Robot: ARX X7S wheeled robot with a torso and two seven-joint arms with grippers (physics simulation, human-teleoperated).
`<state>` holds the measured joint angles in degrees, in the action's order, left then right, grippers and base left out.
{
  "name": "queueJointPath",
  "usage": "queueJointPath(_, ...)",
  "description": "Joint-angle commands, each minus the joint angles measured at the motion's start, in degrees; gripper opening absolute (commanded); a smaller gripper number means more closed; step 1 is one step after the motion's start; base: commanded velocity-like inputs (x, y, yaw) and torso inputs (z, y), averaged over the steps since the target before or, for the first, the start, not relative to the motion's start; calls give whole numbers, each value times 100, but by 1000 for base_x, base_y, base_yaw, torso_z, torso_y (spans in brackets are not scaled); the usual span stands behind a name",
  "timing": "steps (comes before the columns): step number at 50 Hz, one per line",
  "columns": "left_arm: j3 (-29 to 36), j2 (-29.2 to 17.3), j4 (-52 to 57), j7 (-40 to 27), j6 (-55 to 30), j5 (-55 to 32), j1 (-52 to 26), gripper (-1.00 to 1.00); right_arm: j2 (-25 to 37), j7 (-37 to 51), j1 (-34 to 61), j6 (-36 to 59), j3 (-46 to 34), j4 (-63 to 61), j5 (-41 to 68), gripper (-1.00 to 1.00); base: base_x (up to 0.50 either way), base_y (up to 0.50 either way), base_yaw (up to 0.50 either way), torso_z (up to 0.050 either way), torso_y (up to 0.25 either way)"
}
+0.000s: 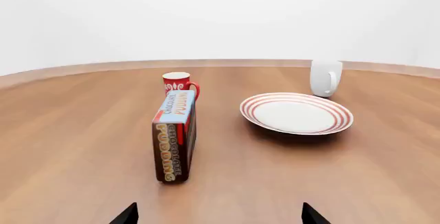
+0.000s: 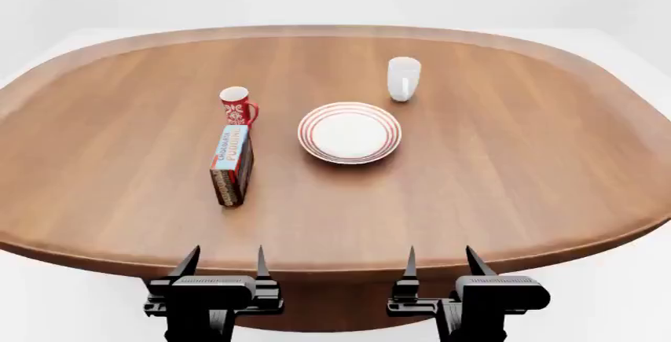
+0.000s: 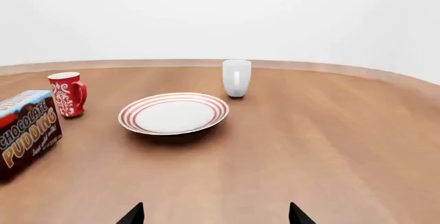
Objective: Pick up the red mug and put it on the plate
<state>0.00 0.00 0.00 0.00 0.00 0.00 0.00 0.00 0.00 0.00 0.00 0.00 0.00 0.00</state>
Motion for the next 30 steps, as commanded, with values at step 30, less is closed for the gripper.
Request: queueJointPath(30,485,-431,107,-514,62,-450,4,100,452,602,-64,314,-397,-631,396,100,0,126,0,0,0)
